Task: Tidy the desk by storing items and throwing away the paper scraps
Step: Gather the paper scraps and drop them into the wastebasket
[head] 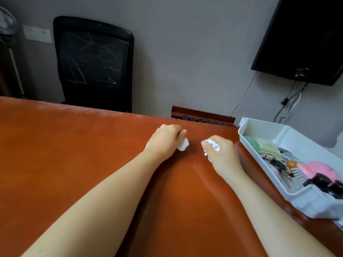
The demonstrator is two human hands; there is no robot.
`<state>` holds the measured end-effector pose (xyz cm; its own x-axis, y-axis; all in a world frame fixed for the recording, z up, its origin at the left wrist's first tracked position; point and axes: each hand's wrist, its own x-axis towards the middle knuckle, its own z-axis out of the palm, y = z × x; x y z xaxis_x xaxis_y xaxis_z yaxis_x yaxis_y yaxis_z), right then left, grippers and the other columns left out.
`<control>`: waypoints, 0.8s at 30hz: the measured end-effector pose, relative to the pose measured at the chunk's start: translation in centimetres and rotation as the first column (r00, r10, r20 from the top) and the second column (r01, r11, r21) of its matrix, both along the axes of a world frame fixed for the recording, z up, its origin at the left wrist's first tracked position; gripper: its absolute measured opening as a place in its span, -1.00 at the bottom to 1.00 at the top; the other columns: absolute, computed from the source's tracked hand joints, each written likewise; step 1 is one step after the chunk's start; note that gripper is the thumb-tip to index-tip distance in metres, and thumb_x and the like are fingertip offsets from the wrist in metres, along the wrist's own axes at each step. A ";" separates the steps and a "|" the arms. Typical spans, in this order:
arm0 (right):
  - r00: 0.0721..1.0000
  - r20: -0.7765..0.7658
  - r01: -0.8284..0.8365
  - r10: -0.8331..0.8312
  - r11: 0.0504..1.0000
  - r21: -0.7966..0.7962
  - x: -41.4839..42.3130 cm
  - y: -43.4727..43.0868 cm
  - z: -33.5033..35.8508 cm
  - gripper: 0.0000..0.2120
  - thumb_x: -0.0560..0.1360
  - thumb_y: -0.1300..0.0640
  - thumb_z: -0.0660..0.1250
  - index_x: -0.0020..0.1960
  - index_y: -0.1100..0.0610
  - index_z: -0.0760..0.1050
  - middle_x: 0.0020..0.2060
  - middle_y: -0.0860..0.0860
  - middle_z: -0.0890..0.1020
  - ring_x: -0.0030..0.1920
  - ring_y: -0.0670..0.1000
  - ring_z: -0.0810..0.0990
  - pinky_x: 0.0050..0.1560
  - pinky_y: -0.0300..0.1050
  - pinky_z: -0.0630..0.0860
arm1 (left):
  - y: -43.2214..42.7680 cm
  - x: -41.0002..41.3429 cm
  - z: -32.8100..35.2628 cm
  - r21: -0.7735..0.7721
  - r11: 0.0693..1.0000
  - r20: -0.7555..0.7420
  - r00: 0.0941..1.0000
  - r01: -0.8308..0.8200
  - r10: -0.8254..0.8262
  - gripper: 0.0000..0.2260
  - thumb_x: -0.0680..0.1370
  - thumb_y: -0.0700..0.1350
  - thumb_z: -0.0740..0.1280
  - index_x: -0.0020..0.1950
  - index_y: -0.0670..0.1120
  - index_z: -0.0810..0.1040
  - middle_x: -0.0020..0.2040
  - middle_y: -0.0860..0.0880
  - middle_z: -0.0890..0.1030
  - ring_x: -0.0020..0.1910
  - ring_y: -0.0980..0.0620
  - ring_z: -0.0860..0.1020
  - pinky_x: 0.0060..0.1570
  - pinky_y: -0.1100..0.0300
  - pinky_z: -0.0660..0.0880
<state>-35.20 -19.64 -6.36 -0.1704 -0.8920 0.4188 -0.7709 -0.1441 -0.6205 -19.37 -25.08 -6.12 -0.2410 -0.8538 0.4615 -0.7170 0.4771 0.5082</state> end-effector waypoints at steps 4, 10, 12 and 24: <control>0.959 0.282 0.011 0.004 0.999 -0.050 0.0 0.4 0.5 -0.87 0.55 0.06 0.27 -0.09 0.10 0.52 -0.29 -0.06 0.54 -0.27 -0.09 0.54 -0.43 -0.48 0.39 | 0.5 0.7 0.2 0.001 0.999 -0.278 0.959 -0.054 0.052 -0.71 0.62 -0.04 0.17 -0.27 -0.10 0.45 -0.38 0.07 0.44 -0.41 0.09 0.46 -0.44 0.41 0.30; 0.888 0.458 -0.012 0.047 0.997 -0.079 1.7 1.5 1.5 -0.89 0.54 0.06 0.28 -0.16 -0.02 0.50 -0.27 -0.07 0.56 -0.23 -0.07 0.56 -0.25 -0.28 0.52 | 3.0 2.2 0.5 0.075 0.992 -0.460 0.879 -0.102 0.125 -0.68 0.60 -0.04 0.21 -0.36 -0.06 0.41 -0.41 0.04 0.44 -0.43 0.10 0.43 -0.49 0.51 0.35; 0.886 0.457 -0.040 0.075 0.996 -0.084 3.0 2.2 2.1 -0.85 0.54 0.05 0.29 -0.21 -0.08 0.46 -0.27 -0.10 0.55 -0.23 -0.07 0.56 -0.24 -0.29 0.53 | 4.0 3.5 0.7 0.074 0.994 -0.424 0.900 -0.078 0.102 -0.68 0.59 -0.04 0.22 -0.37 -0.05 0.40 -0.42 0.04 0.44 -0.44 0.11 0.43 -0.48 0.46 0.34; 0.800 0.504 -0.343 0.324 0.938 -0.059 13.0 8.5 6.9 -0.81 0.54 0.05 0.28 -0.24 0.04 0.51 -0.40 -0.05 0.52 -0.38 -0.12 0.49 -0.42 -0.36 0.40 | 12.4 12.0 5.9 0.030 0.998 -0.263 0.963 -0.047 0.053 -0.64 0.60 -0.06 0.21 -0.36 -0.17 0.47 -0.44 -0.03 0.47 -0.47 0.07 0.43 -0.42 0.31 0.42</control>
<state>-22.19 -11.10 0.52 -0.0367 -0.9441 0.3277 -0.2621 -0.3073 -0.9148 -7.41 -12.71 -0.21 -0.0705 -0.8729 0.4828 -0.5786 0.4300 0.6930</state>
